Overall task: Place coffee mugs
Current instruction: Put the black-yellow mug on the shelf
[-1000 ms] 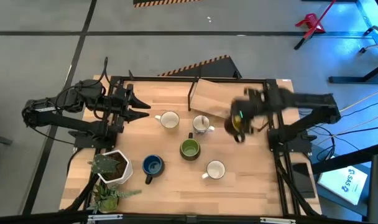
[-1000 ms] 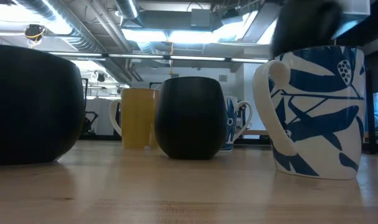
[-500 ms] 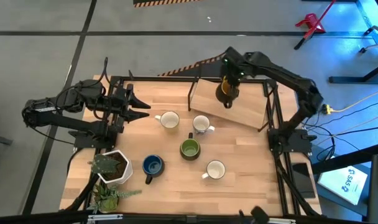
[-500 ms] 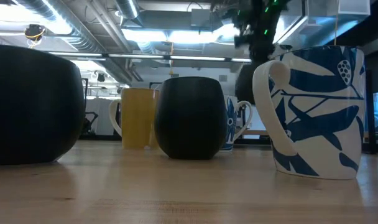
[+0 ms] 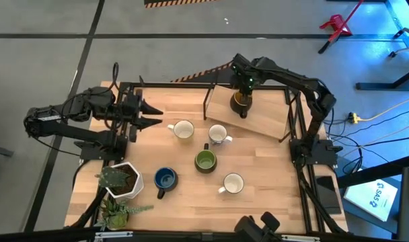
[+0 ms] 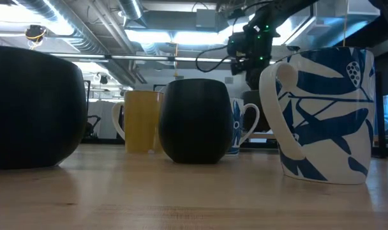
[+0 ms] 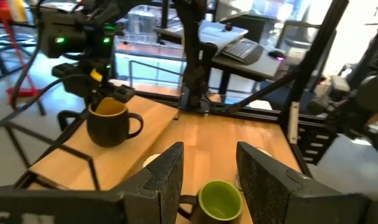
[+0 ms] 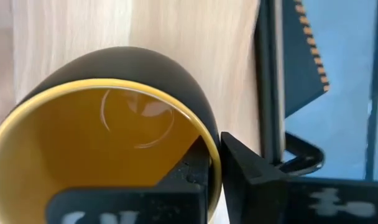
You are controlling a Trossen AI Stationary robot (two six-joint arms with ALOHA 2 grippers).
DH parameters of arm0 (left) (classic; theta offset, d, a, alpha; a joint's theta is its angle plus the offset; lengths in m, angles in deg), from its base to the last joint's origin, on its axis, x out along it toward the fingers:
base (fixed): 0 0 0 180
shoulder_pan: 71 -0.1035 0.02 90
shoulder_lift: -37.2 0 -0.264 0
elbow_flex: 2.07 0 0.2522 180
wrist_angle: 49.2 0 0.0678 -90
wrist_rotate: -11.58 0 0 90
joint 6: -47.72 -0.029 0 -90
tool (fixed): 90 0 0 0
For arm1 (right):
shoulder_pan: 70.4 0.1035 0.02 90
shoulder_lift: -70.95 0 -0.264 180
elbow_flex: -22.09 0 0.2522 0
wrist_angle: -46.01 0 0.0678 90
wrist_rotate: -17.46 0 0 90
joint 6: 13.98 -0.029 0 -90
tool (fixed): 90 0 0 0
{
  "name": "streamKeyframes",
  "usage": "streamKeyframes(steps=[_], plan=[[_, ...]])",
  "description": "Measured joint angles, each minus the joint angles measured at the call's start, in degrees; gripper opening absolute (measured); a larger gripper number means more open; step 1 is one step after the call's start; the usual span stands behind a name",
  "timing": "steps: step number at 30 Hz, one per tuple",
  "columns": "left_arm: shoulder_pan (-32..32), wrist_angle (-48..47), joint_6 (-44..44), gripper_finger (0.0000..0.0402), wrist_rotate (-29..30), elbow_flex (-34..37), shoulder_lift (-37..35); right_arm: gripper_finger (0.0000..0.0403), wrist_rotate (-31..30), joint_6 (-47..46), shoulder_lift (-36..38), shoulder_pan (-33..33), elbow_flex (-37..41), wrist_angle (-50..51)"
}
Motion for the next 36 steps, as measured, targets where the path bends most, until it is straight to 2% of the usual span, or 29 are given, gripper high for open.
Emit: streamKeyframes(steps=[5,8,17,22,25,29,33,36], plan=[[0.0,0.1,0.1,0.0143,0.5,0.0,0.0,0.0017,1.7,1.1,0.0,0.0,0.0,-1.7],[0.0,0.1,0.1,0.0143,0.5,0.0,0.0,0.0031,5.8,1.3,-0.2,0.0,0.0,-2.0],[0.0,0.2,0.3,0.0143,0.5,0.0,0.0,0.0130,5.5,3.2,-0.6,0.0,-0.2,-3.9],[0.0,0.2,0.5,0.0143,0.5,0.0,0.0,0.0160,5.4,4.0,-0.2,0.0,-5.9,-2.6],[0.0,0.2,0.5,0.0143,0.5,0.0,0.0,0.0162,5.4,3.7,1.0,0.7,-11.7,0.8],[0.0,0.0,0.5,0.0143,0.5,0.0,0.0,0.0149,-2.9,2.8,1.3,4.0,-16.1,12.4],[0.0,0.0,0.3,0.0143,0.5,0.0,0.0,0.0123,-4.6,-0.4,1.3,8.1,-13.4,21.1],[0.0,-0.2,0.3,0.0143,0.5,0.0,0.0,0.0104,-9.0,-3.0,1.6,11.6,-8.7,23.8]])
